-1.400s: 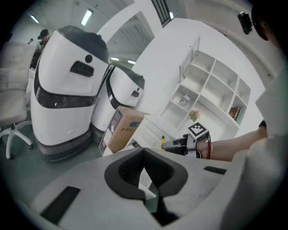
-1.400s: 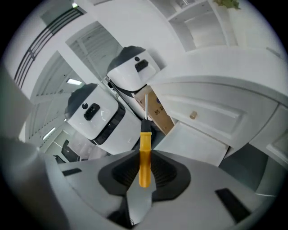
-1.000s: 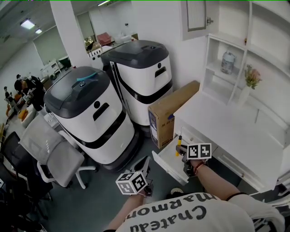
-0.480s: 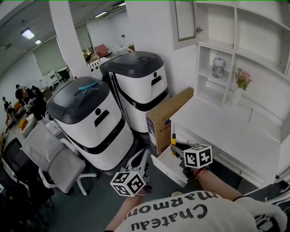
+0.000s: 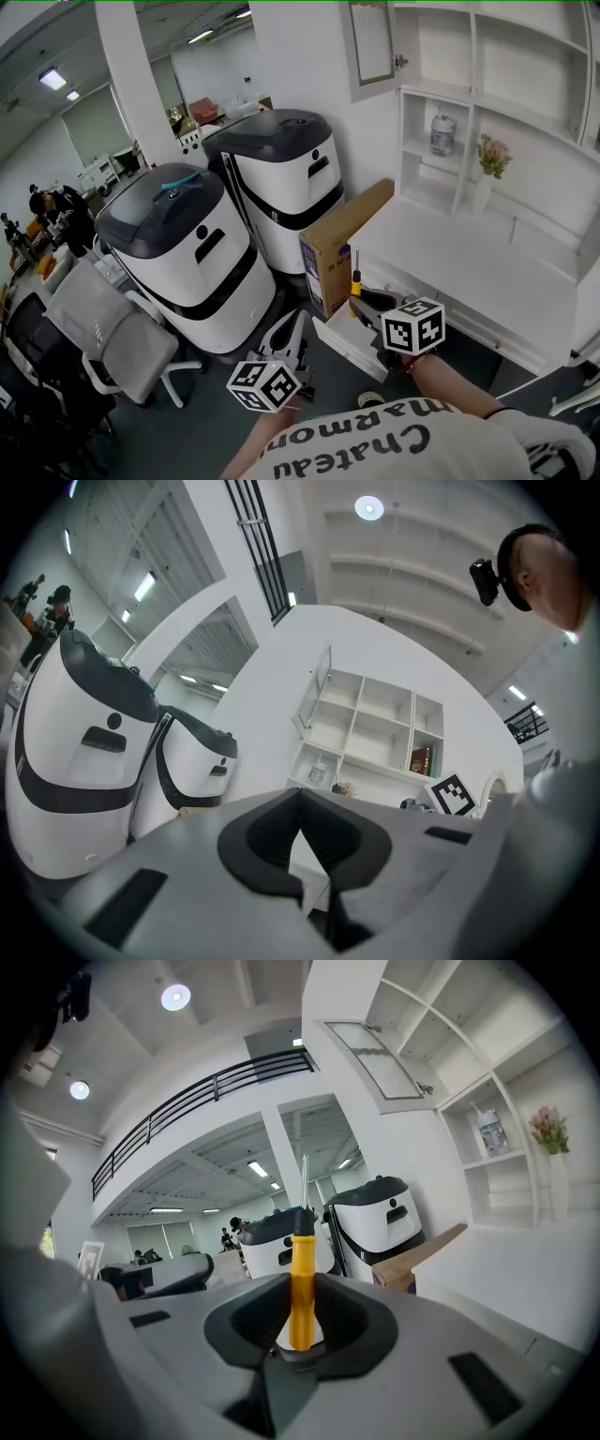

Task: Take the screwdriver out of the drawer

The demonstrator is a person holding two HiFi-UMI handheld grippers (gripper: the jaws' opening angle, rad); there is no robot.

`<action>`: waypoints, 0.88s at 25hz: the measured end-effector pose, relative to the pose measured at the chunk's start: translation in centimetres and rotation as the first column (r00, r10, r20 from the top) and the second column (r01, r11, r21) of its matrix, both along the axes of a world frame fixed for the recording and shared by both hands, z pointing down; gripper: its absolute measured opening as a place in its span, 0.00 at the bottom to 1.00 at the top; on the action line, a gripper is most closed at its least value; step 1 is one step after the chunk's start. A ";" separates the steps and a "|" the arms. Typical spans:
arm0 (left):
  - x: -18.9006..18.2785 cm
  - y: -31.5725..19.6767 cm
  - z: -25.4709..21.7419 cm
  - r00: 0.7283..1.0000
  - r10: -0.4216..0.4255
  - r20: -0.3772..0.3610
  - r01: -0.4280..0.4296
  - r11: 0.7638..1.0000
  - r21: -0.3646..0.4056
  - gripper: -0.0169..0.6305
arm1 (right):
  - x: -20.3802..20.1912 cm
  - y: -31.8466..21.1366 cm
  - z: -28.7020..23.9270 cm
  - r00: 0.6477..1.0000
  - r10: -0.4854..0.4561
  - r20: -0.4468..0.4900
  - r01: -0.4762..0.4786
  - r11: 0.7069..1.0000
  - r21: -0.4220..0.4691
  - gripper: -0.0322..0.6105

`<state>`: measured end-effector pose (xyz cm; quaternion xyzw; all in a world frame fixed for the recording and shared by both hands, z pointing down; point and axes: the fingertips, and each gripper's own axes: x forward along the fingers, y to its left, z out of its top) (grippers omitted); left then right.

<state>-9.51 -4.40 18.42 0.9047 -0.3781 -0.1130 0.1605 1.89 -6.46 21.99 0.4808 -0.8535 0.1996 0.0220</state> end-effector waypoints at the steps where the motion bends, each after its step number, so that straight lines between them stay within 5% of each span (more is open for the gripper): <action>1: -0.1 0.2 0.1 1.000 0.001 -0.002 -0.001 1.000 -0.006 0.06 | 0.0 0.3 0.0 1.000 0.003 0.006 -0.003 1.000 0.000 0.19; 22: -0.9 2.9 2.6 1.000 0.021 -0.019 -0.022 0.998 -0.053 0.06 | 0.5 3.7 3.4 0.998 0.062 0.002 -0.061 0.996 -0.072 0.19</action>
